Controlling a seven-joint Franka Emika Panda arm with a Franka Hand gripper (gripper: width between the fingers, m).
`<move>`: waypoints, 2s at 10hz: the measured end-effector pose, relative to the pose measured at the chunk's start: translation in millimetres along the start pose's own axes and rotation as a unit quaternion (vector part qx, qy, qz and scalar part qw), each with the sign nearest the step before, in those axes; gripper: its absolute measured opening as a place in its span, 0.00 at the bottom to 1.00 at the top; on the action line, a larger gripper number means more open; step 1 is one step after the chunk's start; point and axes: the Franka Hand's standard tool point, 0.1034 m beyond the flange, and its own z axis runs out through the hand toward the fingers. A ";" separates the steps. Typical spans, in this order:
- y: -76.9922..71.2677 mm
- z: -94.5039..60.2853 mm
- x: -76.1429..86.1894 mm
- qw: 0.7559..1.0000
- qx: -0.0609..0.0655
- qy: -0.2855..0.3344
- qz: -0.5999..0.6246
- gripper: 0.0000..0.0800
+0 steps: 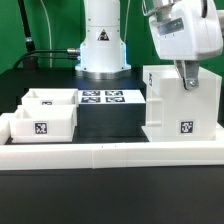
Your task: Assemble drawer
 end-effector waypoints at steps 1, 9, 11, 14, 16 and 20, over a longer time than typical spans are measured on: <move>-2.5 0.6 0.3 1.000 -0.005 -0.001 0.004 0.06; -17.7 2.9 1.2 1.000 -0.012 -0.005 0.007 0.06; -17.4 3.1 0.7 1.000 -0.012 -0.006 0.004 0.33; -17.3 3.3 0.3 1.000 -0.013 -0.006 0.001 0.76; -17.2 3.3 0.0 1.000 -0.013 -0.006 -0.002 0.80; -6.4 -36.4 15.1 0.992 0.007 -0.019 -0.121 0.81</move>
Offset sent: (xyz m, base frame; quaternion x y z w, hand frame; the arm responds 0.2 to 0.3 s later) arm 0.0153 -0.0030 -0.0052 -0.0155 0.0167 0.0211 0.9995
